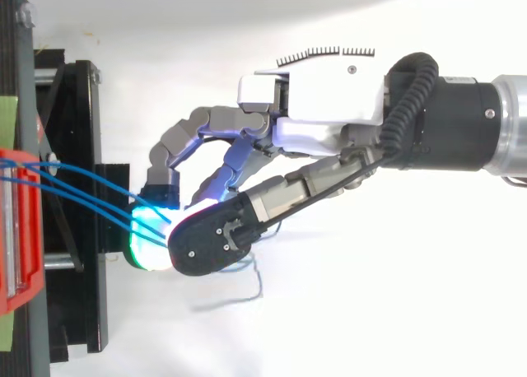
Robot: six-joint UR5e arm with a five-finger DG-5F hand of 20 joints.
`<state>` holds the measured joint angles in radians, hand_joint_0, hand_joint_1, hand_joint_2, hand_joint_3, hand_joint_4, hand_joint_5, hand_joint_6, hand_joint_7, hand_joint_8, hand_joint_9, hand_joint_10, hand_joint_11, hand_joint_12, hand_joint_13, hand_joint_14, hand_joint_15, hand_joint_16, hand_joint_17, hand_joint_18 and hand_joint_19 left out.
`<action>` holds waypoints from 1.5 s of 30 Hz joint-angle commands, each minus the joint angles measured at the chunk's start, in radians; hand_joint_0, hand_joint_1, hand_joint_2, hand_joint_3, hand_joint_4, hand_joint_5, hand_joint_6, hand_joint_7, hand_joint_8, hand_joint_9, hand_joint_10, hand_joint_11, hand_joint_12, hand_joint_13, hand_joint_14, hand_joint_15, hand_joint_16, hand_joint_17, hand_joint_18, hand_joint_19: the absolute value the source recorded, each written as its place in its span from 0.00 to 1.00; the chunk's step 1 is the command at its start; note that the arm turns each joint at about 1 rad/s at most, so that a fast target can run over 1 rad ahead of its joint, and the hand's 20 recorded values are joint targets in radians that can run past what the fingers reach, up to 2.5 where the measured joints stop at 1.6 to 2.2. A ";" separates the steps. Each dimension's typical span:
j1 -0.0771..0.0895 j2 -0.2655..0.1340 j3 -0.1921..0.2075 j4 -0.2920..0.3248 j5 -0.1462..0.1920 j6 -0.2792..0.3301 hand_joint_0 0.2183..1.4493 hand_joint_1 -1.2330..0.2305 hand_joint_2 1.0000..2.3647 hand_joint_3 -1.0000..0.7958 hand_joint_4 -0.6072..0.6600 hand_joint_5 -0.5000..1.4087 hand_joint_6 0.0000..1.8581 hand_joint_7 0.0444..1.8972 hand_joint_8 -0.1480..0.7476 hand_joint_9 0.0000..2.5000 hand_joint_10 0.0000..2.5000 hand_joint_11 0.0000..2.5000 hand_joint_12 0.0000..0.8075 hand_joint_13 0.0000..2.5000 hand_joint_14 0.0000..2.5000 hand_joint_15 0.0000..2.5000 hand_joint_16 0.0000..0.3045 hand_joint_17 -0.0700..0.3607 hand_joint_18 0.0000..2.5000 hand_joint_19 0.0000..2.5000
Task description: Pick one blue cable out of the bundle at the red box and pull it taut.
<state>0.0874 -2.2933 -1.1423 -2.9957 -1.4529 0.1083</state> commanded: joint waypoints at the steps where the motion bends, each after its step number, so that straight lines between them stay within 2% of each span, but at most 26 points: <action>1: 0.000 0.000 0.000 0.000 -0.001 -0.002 0.30 0.49 0.01 0.40 0.44 0.19 0.45 0.41 0.49 0.41 0.00 0.32 0.46 0.30 0.00 0.15 0.18 0.45 0.20 0.15; 11: 0.000 0.000 0.000 0.000 -0.003 -0.007 0.29 0.43 0.01 0.39 0.47 0.19 0.45 0.44 0.48 0.41 0.00 0.33 0.44 0.30 0.01 0.16 0.17 0.43 0.20 0.15; 14: 0.000 0.000 0.000 0.001 -0.001 -0.007 0.29 0.43 0.01 0.37 0.48 0.19 0.46 0.44 0.49 0.41 0.00 0.33 0.44 0.30 0.01 0.16 0.17 0.43 0.21 0.15; 18: 0.000 0.000 0.000 0.003 0.000 -0.007 0.25 0.46 0.00 0.28 0.49 0.19 0.46 0.43 0.52 0.41 0.00 0.33 0.46 0.30 0.01 0.15 0.18 0.44 0.21 0.15; 22: 0.000 0.000 0.000 0.003 -0.001 -0.007 0.23 0.48 0.00 0.28 0.50 0.19 0.46 0.42 0.53 0.41 0.00 0.33 0.48 0.31 0.00 0.15 0.18 0.46 0.22 0.14; 27: 0.000 0.000 0.000 0.004 0.000 -0.007 0.23 0.45 0.00 0.28 0.50 0.19 0.46 0.42 0.54 0.41 0.00 0.33 0.48 0.31 0.00 0.15 0.19 0.46 0.22 0.14; 32: 0.000 0.000 0.000 0.009 0.002 -0.007 0.27 0.36 0.00 0.28 0.50 0.18 0.47 0.43 0.53 0.41 0.00 0.34 0.46 0.31 0.01 0.15 0.17 0.44 0.22 0.14; 40: 0.000 0.000 0.000 0.011 0.002 -0.009 0.35 0.28 0.01 0.41 0.48 0.18 0.49 0.46 0.54 0.40 0.00 0.36 0.45 0.31 0.00 0.15 0.17 0.43 0.23 0.13; 42: -0.002 -0.002 0.000 0.011 0.002 -0.009 0.36 0.27 0.01 0.41 0.47 0.18 0.50 0.47 0.55 0.40 0.00 0.37 0.45 0.31 0.00 0.15 0.17 0.43 0.24 0.13; 45: -0.002 0.000 0.000 0.011 0.002 -0.012 0.39 0.25 0.01 0.38 0.46 0.18 0.50 0.43 0.55 0.40 0.00 0.36 0.45 0.31 0.00 0.15 0.17 0.43 0.25 0.12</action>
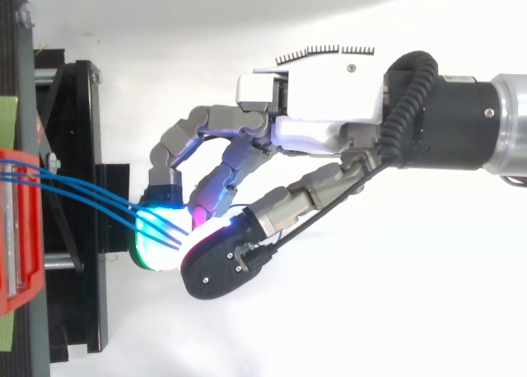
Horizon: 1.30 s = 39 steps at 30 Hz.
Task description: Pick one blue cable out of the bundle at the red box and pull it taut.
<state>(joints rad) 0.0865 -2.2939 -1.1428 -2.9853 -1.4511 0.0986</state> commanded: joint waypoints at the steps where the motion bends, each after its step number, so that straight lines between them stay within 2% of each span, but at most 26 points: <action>1: -0.001 0.001 0.000 0.000 0.000 -0.003 0.40 0.24 0.01 0.37 0.44 0.18 0.50 0.42 0.55 0.40 0.00 0.37 0.45 0.31 0.00 0.14 0.17 0.43 0.25 0.11; 4: -0.001 0.001 0.000 0.000 0.000 -0.007 0.45 0.23 0.00 0.28 0.42 0.17 0.51 0.40 0.54 0.39 0.00 0.37 0.45 0.31 0.00 0.14 0.16 0.42 0.25 0.10; 6: -0.004 0.001 0.000 0.000 0.000 -0.019 0.43 0.21 0.00 0.28 0.43 0.17 0.50 0.37 0.52 0.39 0.00 0.37 0.44 0.31 0.00 0.14 0.16 0.42 0.26 0.10; 8: -0.007 0.001 0.000 0.000 0.000 -0.045 0.41 0.20 0.00 0.28 0.45 0.17 0.50 0.38 0.51 0.39 0.00 0.37 0.44 0.31 0.00 0.14 0.16 0.42 0.26 0.10; 12: -0.011 0.001 0.000 0.000 0.000 -0.056 0.28 0.18 0.00 0.28 0.49 0.17 0.50 0.38 0.51 0.40 0.00 0.37 0.44 0.32 0.00 0.14 0.16 0.42 0.26 0.11; 13: -0.011 -0.001 0.000 0.000 0.000 -0.057 0.23 0.20 0.00 0.28 0.50 0.18 0.50 0.37 0.53 0.41 0.00 0.37 0.45 0.32 0.00 0.14 0.18 0.44 0.26 0.11; 17: -0.014 0.001 0.000 0.000 0.000 -0.069 0.18 0.30 0.00 0.28 0.51 0.19 0.49 0.38 0.57 0.42 0.00 0.37 0.49 0.33 0.00 0.15 0.19 0.47 0.27 0.11; 18: -0.016 -0.001 0.000 0.000 0.000 -0.074 0.20 0.38 0.00 0.28 0.50 0.19 0.49 0.39 0.56 0.43 0.00 0.36 0.49 0.33 0.00 0.15 0.19 0.47 0.26 0.13; 21: -0.017 0.001 0.000 0.002 0.000 -0.080 0.27 0.44 0.00 0.28 0.48 0.19 0.49 0.42 0.54 0.43 0.00 0.36 0.46 0.32 0.01 0.15 0.17 0.43 0.24 0.14; 22: -0.017 0.001 0.000 0.000 0.000 -0.083 0.30 0.42 0.00 0.28 0.48 0.19 0.49 0.44 0.54 0.43 0.00 0.36 0.45 0.32 0.01 0.15 0.17 0.43 0.24 0.14; 27: -0.022 0.001 0.000 0.000 0.000 -0.100 0.33 0.34 0.01 0.38 0.49 0.18 0.50 0.45 0.55 0.42 0.00 0.38 0.45 0.32 0.00 0.15 0.16 0.42 0.24 0.14; 28: -0.025 0.001 0.000 0.002 -0.003 -0.122 0.33 0.32 0.01 0.39 0.49 0.18 0.50 0.44 0.55 0.42 0.00 0.39 0.45 0.32 0.01 0.15 0.17 0.43 0.25 0.13; 33: -0.030 0.001 0.000 0.002 -0.003 -0.154 0.37 0.28 0.01 0.41 0.45 0.18 0.51 0.45 0.56 0.41 0.00 0.39 0.45 0.32 0.00 0.15 0.16 0.42 0.25 0.13; 39: -0.034 0.001 0.000 0.002 -0.005 -0.174 0.45 0.26 0.01 0.36 0.37 0.17 0.52 0.48 0.55 0.41 0.00 0.40 0.44 0.33 0.00 0.15 0.16 0.42 0.27 0.12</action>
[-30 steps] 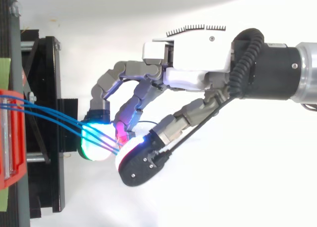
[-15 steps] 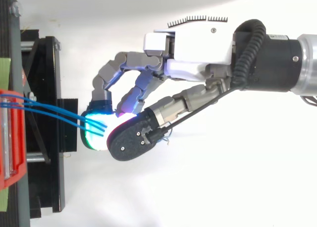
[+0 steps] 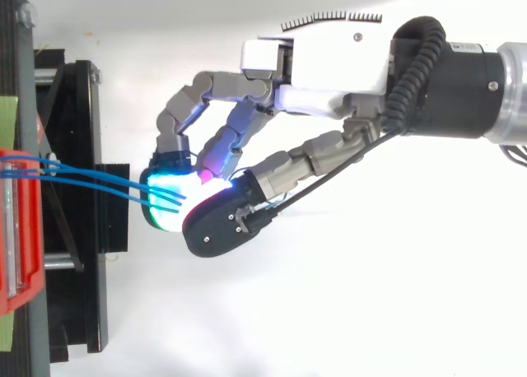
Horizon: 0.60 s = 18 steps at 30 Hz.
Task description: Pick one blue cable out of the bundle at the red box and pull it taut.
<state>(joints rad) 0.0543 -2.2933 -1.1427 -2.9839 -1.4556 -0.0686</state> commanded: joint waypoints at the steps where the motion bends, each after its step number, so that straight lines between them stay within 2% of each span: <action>1: -0.002 0.000 0.000 0.000 -0.002 -0.008 0.46 0.26 0.01 0.34 0.36 0.17 0.53 0.47 0.54 0.41 0.00 0.40 0.44 0.33 0.00 0.15 0.16 0.42 0.27 0.13; 4: -0.005 0.000 0.000 0.000 -0.002 -0.011 0.48 0.26 0.00 0.28 0.32 0.16 0.52 0.44 0.49 0.41 0.00 0.39 0.42 0.33 0.01 0.15 0.16 0.41 0.27 0.12; 12: -0.007 0.000 0.000 0.000 -0.002 -0.016 0.43 0.23 0.00 0.28 0.34 0.17 0.52 0.41 0.43 0.42 0.00 0.39 0.41 0.34 0.01 0.15 0.15 0.40 0.28 0.11; 18: -0.008 -0.002 0.000 0.000 -0.002 -0.016 0.37 0.23 0.00 0.28 0.38 0.17 0.51 0.40 0.43 0.43 0.00 0.39 0.41 0.34 0.01 0.16 0.15 0.40 0.28 0.12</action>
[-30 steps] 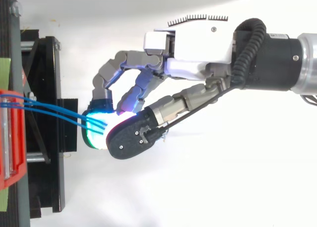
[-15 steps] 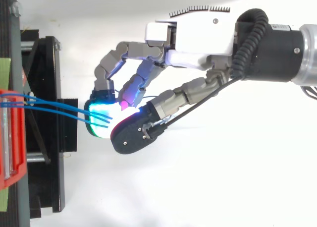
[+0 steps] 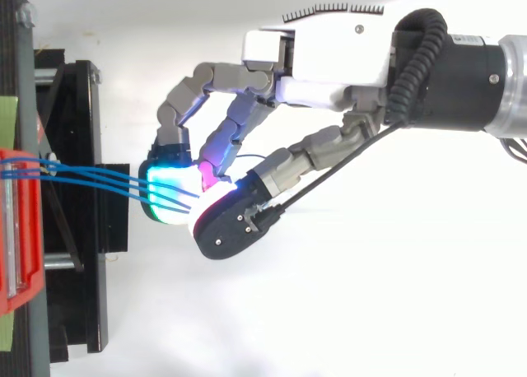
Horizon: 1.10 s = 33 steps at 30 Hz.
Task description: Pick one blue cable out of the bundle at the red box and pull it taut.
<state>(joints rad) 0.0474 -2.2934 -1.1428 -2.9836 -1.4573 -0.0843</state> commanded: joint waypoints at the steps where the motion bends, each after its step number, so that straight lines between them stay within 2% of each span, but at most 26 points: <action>1: -0.001 -0.001 0.002 0.000 0.000 0.000 0.35 0.22 0.00 0.28 0.39 0.17 0.51 0.40 0.43 0.43 0.00 0.39 0.41 0.34 0.01 0.16 0.15 0.40 0.28 0.12; 8: -0.003 0.000 0.000 0.000 0.000 0.000 0.26 0.20 0.00 0.28 0.42 0.17 0.51 0.38 0.46 0.42 0.00 0.39 0.43 0.34 0.01 0.16 0.16 0.41 0.28 0.13; 13: -0.003 0.000 0.000 0.000 0.000 -0.002 0.20 0.34 0.00 0.28 0.44 0.18 0.51 0.38 0.50 0.43 0.00 0.38 0.46 0.34 0.00 0.16 0.18 0.45 0.28 0.13; 17: -0.003 -0.001 0.000 -0.002 0.000 -0.008 0.27 0.42 0.00 0.28 0.43 0.18 0.50 0.41 0.48 0.43 0.00 0.38 0.44 0.33 0.01 0.16 0.16 0.42 0.25 0.14; 20: -0.003 0.000 0.000 -0.002 0.000 -0.011 0.31 0.38 0.00 0.28 0.43 0.17 0.50 0.43 0.48 0.43 0.00 0.38 0.43 0.33 0.01 0.17 0.16 0.42 0.25 0.15; 26: -0.003 -0.001 0.000 -0.002 0.000 -0.011 0.36 0.31 0.01 0.37 0.43 0.17 0.51 0.44 0.50 0.42 0.00 0.39 0.43 0.33 0.01 0.17 0.16 0.42 0.25 0.14; 30: -0.003 0.000 0.000 -0.002 0.000 -0.012 0.40 0.29 0.01 0.36 0.38 0.17 0.52 0.41 0.51 0.42 0.00 0.40 0.44 0.34 0.01 0.16 0.16 0.42 0.26 0.13; 33: -0.003 -0.001 0.000 -0.002 0.000 -0.012 0.45 0.27 0.01 0.32 0.34 0.17 0.52 0.45 0.51 0.42 0.00 0.40 0.43 0.34 0.01 0.16 0.16 0.41 0.27 0.13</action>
<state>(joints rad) 0.0445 -2.2937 -1.1428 -2.9851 -1.4573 -0.0956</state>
